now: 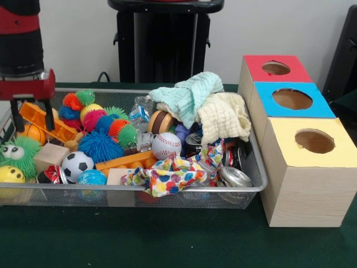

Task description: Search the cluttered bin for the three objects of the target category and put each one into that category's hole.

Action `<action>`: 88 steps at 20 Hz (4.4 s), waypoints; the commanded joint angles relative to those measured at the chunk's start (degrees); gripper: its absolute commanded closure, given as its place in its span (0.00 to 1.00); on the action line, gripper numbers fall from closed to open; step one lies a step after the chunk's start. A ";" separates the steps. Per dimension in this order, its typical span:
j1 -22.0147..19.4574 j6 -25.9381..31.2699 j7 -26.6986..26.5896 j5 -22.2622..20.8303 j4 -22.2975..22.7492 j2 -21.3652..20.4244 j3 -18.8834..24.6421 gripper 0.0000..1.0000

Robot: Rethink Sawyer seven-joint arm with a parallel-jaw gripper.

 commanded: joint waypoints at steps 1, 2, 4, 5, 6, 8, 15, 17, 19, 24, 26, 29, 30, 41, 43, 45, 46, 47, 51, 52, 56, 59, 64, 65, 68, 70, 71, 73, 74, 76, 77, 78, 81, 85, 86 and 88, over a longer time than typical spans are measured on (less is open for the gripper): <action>0.13 7.29 -9.57 1.06 10.98 -9.65 2.11 0.00; 0.21 6.53 -9.02 0.57 11.55 -9.81 1.81 0.00; 0.72 5.77 -7.59 -0.09 12.31 -9.87 0.99 0.00; 0.99 5.57 -7.02 -0.39 12.47 -9.64 0.63 0.00; 1.10 5.45 -6.52 -0.52 12.68 -9.21 0.37 0.00; 1.29 4.48 -5.28 -0.69 13.77 -9.18 0.09 0.00; 3.98 0.44 -0.96 -3.30 15.19 -7.53 -2.58 0.00; 4.43 -0.37 -0.40 -3.62 15.67 -7.03 -3.24 0.00; 4.98 -2.07 0.96 -4.24 16.44 -6.80 -4.23 0.00; 5.77 -2.10 2.08 -2.75 19.01 -10.07 -3.98 0.00; 5.61 -2.04 2.54 -1.29 20.77 -12.03 -3.46 0.00; 4.91 -1.25 2.24 0.70 22.29 -14.60 -2.53 0.00; 4.54 -0.89 1.75 0.97 22.17 -14.59 -2.27 0.00; 6.60 -0.20 3.35 2.39 21.13 -13.61 -1.93 0.00; 7.27 -0.11 3.91 2.83 21.69 -14.73 -2.09 0.00; 7.85 -0.67 4.71 3.16 22.34 -15.07 -2.35 0.00; 8.22 -1.17 5.28 3.19 22.67 -15.17 -2.58 0.00; 8.61 -1.90 5.99 2.97 22.89 -15.00 -2.98 0.00; 9.31 -3.89 6.15 0.27 20.64 -10.69 -4.94 0.00; 8.85 -4.86 5.76 -0.85 20.05 -9.23 -5.56 0.00; 8.79 -8.80 6.01 -3.99 17.77 -4.48 -8.35 0.00; 8.12 -9.02 4.22 -3.68 16.03 -2.32 -8.53 0.00; 9.41 -11.27 4.87 -4.13 14.60 0.33 -10.19 0.00; 9.81 -11.73 5.13 -4.15 14.38 0.88 -10.43 0.00; 9.68 -12.43 4.24 -4.01 12.82 3.61 -10.50 0.00; 8.53 -12.26 2.35 -4.00 11.16 5.91 -9.90 0.00; 7.87 -12.17 1.48 -4.03 10.61 6.60 -9.63 0.00; 6.49 -11.62 -0.31 -3.90 9.93 7.36 -8.89 0.00; 5.70 -10.78 -1.34 -3.51 9.53 7.65 -8.26 0.00; 3.98 -8.98 -3.59 -2.67 9.02 8.05 -6.82 0.00; 3.19 -8.27 -4.44 -2.38 9.16 7.84 -6.22 0.00; 2.57 -7.57 -5.20 -2.17 9.10 7.68 -5.77 0.00; 1.36 -5.98 -6.87 -2.11 8.07 7.88 -4.67 0.00; 0.75 -5.28 -8.15 -2.92 6.83 7.68 -4.17 0.00; 0.58 -5.09 -8.38 -2.99 6.81 7.48 -4.06 0.00; 0.24 -4.46 -9.06 -2.99 6.36 7.35 -3.70 0.00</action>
